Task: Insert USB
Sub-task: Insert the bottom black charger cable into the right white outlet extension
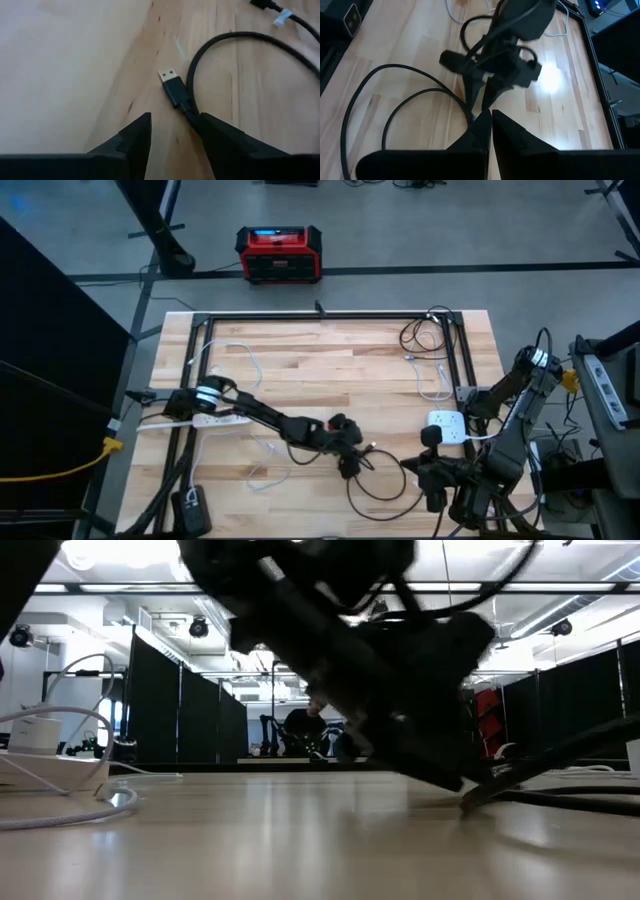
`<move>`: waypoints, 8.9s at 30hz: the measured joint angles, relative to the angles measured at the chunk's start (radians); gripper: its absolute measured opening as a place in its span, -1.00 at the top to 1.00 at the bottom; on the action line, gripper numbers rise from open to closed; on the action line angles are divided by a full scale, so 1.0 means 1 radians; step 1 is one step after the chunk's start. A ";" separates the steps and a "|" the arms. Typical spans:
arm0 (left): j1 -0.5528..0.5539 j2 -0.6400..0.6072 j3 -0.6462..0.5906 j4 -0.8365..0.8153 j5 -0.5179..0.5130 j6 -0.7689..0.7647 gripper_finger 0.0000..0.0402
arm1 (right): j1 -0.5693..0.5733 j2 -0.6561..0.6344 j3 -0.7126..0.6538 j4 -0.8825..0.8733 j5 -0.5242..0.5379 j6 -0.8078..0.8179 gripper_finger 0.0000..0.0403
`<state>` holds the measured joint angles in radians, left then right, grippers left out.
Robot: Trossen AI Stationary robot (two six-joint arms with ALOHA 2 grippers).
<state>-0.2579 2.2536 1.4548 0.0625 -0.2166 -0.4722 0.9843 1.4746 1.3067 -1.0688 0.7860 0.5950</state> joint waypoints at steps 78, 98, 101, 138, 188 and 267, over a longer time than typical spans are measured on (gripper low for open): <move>0.027 0.129 0.291 -0.251 0.000 0.060 0.17 | 0.004 0.001 0.000 0.001 -0.005 0.042 1.00; -0.019 0.128 0.283 -0.233 0.007 0.023 0.05 | 0.013 0.001 -0.005 0.000 -0.001 0.042 1.00; -0.020 0.132 0.283 -0.254 -0.053 -0.002 0.11 | 0.013 0.001 -0.005 0.001 -0.001 0.046 1.00; -0.051 0.031 0.269 -0.310 -0.300 0.277 0.78 | 0.017 -0.004 -0.264 0.030 0.132 0.392 1.00; -0.244 -0.003 0.496 -0.228 -0.922 1.118 0.78 | -0.252 -0.410 -0.594 1.002 -0.063 0.121 0.53; -0.112 -0.049 0.446 -0.279 -0.341 0.464 0.89 | -0.114 -0.493 -0.578 0.850 -0.018 -0.191 0.78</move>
<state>-0.3695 2.2044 1.9010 -0.2169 -0.5578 -0.0086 0.8708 0.9816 0.7286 -0.2184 0.7677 0.4041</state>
